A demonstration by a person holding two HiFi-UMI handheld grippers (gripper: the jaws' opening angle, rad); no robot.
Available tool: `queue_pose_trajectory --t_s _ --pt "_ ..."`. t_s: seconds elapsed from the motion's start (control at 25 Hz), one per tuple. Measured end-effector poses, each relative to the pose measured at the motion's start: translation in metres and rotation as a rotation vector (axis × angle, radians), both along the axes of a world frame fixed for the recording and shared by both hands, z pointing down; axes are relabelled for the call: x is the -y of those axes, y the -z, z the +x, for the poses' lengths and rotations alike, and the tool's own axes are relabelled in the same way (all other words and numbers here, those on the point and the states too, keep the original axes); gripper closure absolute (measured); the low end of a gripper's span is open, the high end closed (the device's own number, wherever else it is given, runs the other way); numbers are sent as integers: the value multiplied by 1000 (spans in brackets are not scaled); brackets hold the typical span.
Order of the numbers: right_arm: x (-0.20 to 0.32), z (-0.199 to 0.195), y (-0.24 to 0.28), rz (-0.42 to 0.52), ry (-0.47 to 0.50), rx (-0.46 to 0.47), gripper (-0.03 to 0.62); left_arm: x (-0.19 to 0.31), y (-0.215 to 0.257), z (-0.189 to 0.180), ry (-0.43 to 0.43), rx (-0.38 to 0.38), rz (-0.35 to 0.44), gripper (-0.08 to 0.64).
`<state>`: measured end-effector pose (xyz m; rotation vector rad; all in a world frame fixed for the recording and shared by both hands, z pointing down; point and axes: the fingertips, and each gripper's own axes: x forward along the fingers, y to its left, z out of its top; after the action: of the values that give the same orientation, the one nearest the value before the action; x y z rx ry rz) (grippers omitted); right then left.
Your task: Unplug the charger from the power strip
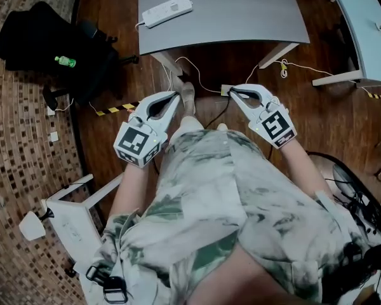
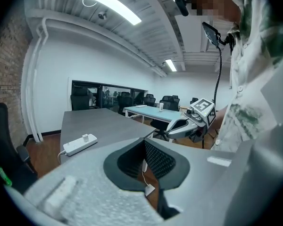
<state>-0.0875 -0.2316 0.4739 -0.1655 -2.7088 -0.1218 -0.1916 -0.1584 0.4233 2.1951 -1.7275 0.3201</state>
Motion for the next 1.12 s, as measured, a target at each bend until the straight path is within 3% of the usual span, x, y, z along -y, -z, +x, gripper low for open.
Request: queue_pose_trajectory --t_s 0.2,0.36,0.68,0.72,0.8,1.12 --pt "46 -52 -22 29 -28 -53 586 55 -19 -54 -45 14 29 558" --pt "84 -103 -39 32 -70 -108 586 96 -35 -104 -92 -31 25 558" --pt "159 -212 -94 -3 -170 -227 586 177 -94 -192 -197 20 -69 557" --pt "165 -223 -104 -7 -177 -249 586 185 -105 -200 -198 23 -88 506" --pt "177 -242 -120 -8 -178 -291 586 203 -126 -212 -204 28 -127 436" --pt "210 -281 -167 16 -161 -434 586 260 -202 -205 -334 176 -235 414"
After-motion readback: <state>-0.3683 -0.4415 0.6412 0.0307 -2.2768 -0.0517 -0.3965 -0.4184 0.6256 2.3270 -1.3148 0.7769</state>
